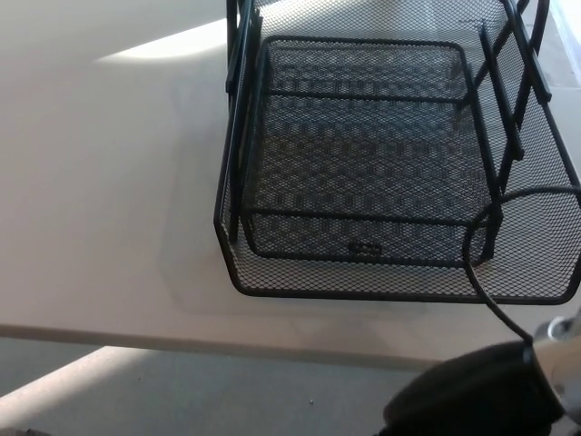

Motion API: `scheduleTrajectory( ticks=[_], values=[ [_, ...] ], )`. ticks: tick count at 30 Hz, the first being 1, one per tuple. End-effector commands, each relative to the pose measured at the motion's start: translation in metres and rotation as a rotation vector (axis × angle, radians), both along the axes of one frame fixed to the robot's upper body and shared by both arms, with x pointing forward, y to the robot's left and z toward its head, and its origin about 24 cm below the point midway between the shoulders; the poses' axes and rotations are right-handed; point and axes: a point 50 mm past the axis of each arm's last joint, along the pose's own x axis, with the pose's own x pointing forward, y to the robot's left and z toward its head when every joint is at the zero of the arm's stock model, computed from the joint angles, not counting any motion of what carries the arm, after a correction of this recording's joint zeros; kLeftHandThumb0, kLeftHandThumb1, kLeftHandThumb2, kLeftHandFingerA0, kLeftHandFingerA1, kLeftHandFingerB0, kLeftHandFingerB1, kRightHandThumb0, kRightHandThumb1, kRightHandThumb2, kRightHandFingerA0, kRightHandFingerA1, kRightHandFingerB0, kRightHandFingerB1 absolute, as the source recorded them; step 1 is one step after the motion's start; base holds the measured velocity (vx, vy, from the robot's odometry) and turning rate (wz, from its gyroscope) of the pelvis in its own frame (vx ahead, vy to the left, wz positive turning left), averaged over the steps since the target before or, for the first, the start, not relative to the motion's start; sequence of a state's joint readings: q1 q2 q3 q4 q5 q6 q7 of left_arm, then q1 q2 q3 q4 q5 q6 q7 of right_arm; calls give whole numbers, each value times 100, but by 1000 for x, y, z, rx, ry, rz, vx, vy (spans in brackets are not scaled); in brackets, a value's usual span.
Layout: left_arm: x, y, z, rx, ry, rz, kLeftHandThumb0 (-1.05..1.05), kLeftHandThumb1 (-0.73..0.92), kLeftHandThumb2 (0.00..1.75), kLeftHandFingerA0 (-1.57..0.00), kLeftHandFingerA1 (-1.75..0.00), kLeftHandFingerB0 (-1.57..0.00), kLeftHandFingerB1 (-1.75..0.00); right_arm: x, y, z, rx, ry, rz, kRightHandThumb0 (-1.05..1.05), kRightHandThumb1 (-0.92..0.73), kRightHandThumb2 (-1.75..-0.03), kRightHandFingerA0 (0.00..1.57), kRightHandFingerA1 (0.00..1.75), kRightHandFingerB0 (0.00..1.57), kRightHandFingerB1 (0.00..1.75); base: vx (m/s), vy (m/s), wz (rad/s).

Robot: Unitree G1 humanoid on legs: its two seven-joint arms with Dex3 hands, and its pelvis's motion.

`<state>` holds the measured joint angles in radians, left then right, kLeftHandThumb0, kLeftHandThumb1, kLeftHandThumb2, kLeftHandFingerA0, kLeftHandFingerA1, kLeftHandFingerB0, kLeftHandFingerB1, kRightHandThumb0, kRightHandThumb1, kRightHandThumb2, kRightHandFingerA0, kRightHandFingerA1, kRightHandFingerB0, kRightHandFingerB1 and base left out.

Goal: A balck drawer is kept on the middle of the table and the robot uses its right hand to push it back away from the robot

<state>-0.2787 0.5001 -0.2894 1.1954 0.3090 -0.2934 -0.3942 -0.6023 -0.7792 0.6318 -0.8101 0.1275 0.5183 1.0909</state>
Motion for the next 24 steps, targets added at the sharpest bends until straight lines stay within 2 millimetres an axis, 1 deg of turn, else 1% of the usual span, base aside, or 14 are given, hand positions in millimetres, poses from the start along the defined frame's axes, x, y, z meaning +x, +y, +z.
scheduleTrajectory(
  ticks=[1,3,6,7,9,14,15,18,19,20,21,22,24],
  values=[
    [-2,7,3,18,2,-15,-56,75,63,-51,-39,-34,-33,12,5,9,-1,46,-35,-50,-81,-63,57,46,39,36,0,0,0],
    [-3,7,3,17,3,-15,-56,75,63,-52,-39,-34,-33,25,9,15,-3,33,-48,-47,-81,-64,57,47,39,36,0,0,0],
    [-6,9,3,19,7,-12,-56,75,63,-52,-39,-34,-33,32,12,17,-18,31,-64,-47,-81,-64,58,47,39,36,0,0,0],
    [-5,8,3,16,5,-11,-57,75,63,-52,-39,-36,-34,36,14,18,-36,30,-78,-49,-78,-64,52,45,36,35,0,0,0],
    [-4,8,4,10,0,-9,-56,75,63,-50,-39,-35,-33,45,15,20,-63,29,-105,-48,-78,-64,51,44,37,36,0,0,0],
    [-5,8,3,5,-1,2,-55,74,63,-50,-39,-35,-33,52,17,19,-76,34,-126,-48,-77,-64,52,44,37,36,0,0,0],
    [-4,8,4,9,1,-2,-56,75,63,-49,-39,-34,-33,58,15,15,-83,49,-154,-49,-76,-63,54,44,37,36,0,0,0],
    [-3,8,4,14,1,-9,-56,75,63,-50,-39,-33,-33,64,14,9,-91,66,-191,-50,-76,-63,55,44,38,36,0,0,0],
    [-3,8,4,8,3,1,-57,71,63,-49,-39,-33,-33,66,13,4,-92,91,-207,-48,-77,-63,52,44,37,36,0,0,0],
    [-3,8,4,6,4,5,-57,71,63,-49,-39,-33,-33,67,12,2,-92,101,-213,-48,-77,-63,52,44,37,36,0,0,0],
    [-3,7,4,9,3,-1,-55,75,63,-50,-39,-34,-33,68,12,-3,-98,110,-223,-48,-76,-63,53,44,38,36,0,0,0],
    [-3,7,4,9,4,-2,-55,75,63,-50,-39,-34,-33,69,12,-4,-99,111,-223,-48,-76,-63,53,44,38,36,0,0,0],
    [-3,8,3,16,0,-6,-55,75,63,-53,-40,-35,-33,68,13,-13,-118,128,-220,-48,-76,-63,53,44,38,36,0,0,0]
  ],
)
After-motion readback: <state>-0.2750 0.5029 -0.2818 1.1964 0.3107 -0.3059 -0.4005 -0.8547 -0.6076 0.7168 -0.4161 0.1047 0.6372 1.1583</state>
